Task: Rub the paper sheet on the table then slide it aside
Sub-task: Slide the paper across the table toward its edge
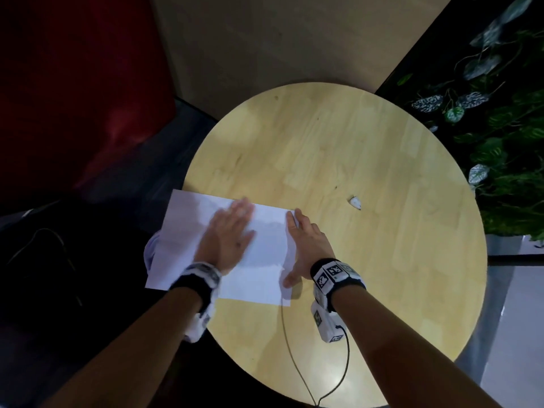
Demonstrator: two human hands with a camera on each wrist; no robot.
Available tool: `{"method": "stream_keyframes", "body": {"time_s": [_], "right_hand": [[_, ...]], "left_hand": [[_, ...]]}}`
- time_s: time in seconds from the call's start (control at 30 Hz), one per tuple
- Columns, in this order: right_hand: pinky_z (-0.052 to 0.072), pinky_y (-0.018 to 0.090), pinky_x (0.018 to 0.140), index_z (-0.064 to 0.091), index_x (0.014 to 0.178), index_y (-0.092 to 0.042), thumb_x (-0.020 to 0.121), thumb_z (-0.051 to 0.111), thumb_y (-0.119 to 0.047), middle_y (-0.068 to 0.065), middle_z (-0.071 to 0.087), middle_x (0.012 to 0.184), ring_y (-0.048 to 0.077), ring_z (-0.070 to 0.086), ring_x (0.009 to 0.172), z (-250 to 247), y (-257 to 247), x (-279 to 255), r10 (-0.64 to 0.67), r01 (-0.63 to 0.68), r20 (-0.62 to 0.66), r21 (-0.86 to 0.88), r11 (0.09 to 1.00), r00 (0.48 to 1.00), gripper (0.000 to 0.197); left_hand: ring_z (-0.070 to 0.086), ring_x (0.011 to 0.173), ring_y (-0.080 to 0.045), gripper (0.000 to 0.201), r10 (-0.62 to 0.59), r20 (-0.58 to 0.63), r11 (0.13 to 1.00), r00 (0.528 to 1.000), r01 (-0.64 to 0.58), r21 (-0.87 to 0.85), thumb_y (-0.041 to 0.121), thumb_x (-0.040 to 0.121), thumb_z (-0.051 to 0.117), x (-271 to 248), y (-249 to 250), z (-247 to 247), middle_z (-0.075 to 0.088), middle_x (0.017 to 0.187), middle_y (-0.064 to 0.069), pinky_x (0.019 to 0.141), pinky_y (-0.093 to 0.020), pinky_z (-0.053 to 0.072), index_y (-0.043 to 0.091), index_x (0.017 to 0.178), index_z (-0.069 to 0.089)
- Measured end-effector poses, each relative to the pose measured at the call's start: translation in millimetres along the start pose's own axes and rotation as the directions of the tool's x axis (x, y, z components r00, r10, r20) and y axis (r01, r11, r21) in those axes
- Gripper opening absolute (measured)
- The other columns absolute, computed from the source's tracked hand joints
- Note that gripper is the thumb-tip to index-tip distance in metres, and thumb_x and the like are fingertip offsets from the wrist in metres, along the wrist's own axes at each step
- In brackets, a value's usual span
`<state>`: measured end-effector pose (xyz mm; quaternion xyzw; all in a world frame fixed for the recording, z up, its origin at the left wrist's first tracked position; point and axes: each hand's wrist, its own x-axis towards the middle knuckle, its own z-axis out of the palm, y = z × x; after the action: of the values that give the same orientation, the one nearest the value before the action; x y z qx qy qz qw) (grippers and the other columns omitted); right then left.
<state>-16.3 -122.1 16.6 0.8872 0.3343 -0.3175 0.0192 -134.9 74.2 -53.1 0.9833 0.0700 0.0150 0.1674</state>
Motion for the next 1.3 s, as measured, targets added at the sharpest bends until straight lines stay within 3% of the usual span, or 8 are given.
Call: {"method": "stream_keyframes", "body": {"time_s": [0.2, 0.4, 0.47, 0.7, 0.9, 1.07, 1.17, 1.3], "right_hand": [[0.027, 0.036, 0.112, -0.012, 0.151, -0.024, 0.034, 0.090, -0.053, 0.000, -0.012, 0.159, 0.025, 0.016, 0.141, 1, 1, 1, -0.014, 0.014, -0.019, -0.010, 1.000, 1.000, 0.158], [0.024, 0.034, 0.113, -0.010, 0.152, -0.022, 0.034, 0.088, -0.060, 0.001, -0.010, 0.159, 0.023, 0.016, 0.142, -2, 3, -1, -0.043, 0.042, -0.037, -0.039, 0.998, 0.998, 0.158], [0.021, 0.034, 0.114, -0.011, 0.152, -0.023, 0.036, 0.084, -0.064, -0.002, -0.011, 0.160, 0.021, 0.015, 0.143, 0, 7, -6, -0.050, 0.048, -0.037, -0.050, 0.998, 0.998, 0.155], [0.008, 0.034, 0.118, -0.009, 0.153, -0.022, 0.047, 0.067, -0.075, -0.003, -0.011, 0.161, 0.019, 0.008, 0.145, 12, 12, -40, 0.017, -0.020, -0.075, -0.036, 0.999, 0.997, 0.140], [-0.003, 0.041, 0.118, -0.003, 0.154, -0.014, 0.049, 0.052, -0.087, 0.007, -0.001, 0.161, 0.021, 0.003, 0.147, 36, 30, -97, 0.220, -0.219, -0.072, 0.018, 0.976, 0.973, 0.138], [0.030, 0.045, 0.100, 0.060, 0.126, -0.002, 0.051, 0.049, -0.090, 0.016, 0.063, 0.121, 0.031, 0.062, 0.105, 61, 42, -155, 0.368, -0.363, -0.010, 0.145, 0.920, 0.930, 0.115], [0.045, 0.043, 0.081, 0.060, 0.126, -0.008, 0.081, 0.037, -0.074, 0.008, 0.066, 0.108, 0.032, 0.063, 0.088, 62, 55, -172, 0.410, -0.363, -0.197, 0.236, 0.901, 0.890, 0.083], [0.049, 0.043, 0.091, 0.047, 0.141, -0.010, 0.092, 0.039, -0.048, 0.012, 0.053, 0.136, 0.033, 0.054, 0.118, 41, 84, -149, 0.324, -0.212, -0.330, 0.332, 0.919, 0.887, 0.063]], "left_hand": [[0.032, 0.147, -0.044, 0.069, -0.581, -0.149, 0.814, 0.800, 0.573, -0.098, 0.039, 0.103, 0.022, -33, -98, -45, 0.031, 0.160, -0.028, 0.115, -0.060, 0.027, -0.007, 0.154, 0.031], [0.027, 0.153, -0.026, 0.061, 0.001, 0.002, 0.998, 1.000, -0.001, -0.062, 0.041, 0.106, 0.031, -42, 38, -8, 0.022, 0.168, -0.010, 0.120, -0.045, 0.024, 0.010, 0.159, 0.031], [0.023, 0.155, -0.023, 0.061, 0.072, 0.106, 0.997, 0.992, -0.071, -0.008, 0.046, 0.107, 0.031, -74, 38, -4, 0.018, 0.170, -0.002, 0.122, -0.044, 0.022, 0.018, 0.160, 0.029], [0.024, 0.152, -0.040, 0.077, -0.395, 0.096, 0.918, 0.914, 0.390, 0.063, 0.050, 0.100, 0.031, -122, -23, -46, 0.019, 0.167, -0.021, 0.117, -0.056, 0.027, 0.000, 0.159, 0.024], [0.035, 0.143, -0.050, 0.095, -0.340, 0.320, 0.938, 0.884, 0.342, 0.050, 0.074, 0.094, 0.028, -74, 57, -32, 0.029, 0.160, -0.028, 0.112, -0.057, 0.022, 0.000, 0.152, 0.038], [0.029, 0.148, -0.044, 0.109, -0.177, 0.411, 0.982, 0.894, 0.189, 0.011, 0.084, 0.076, 0.041, -36, 103, -17, 0.023, 0.165, -0.022, 0.110, -0.061, 0.035, 0.011, 0.157, 0.035], [0.024, 0.152, -0.041, 0.109, 0.000, 0.490, 0.999, 0.872, 0.022, -0.039, 0.081, 0.073, 0.048, -11, 116, -18, 0.011, 0.168, -0.016, 0.117, -0.054, 0.024, 0.016, 0.159, 0.033], [-0.018, 0.154, -0.021, 0.120, 0.097, 0.576, 0.994, 0.812, -0.113, -0.008, 0.070, 0.077, 0.069, 24, 120, -22, -0.028, 0.163, 0.004, 0.125, -0.045, 0.001, 0.028, 0.162, -0.005]]}}
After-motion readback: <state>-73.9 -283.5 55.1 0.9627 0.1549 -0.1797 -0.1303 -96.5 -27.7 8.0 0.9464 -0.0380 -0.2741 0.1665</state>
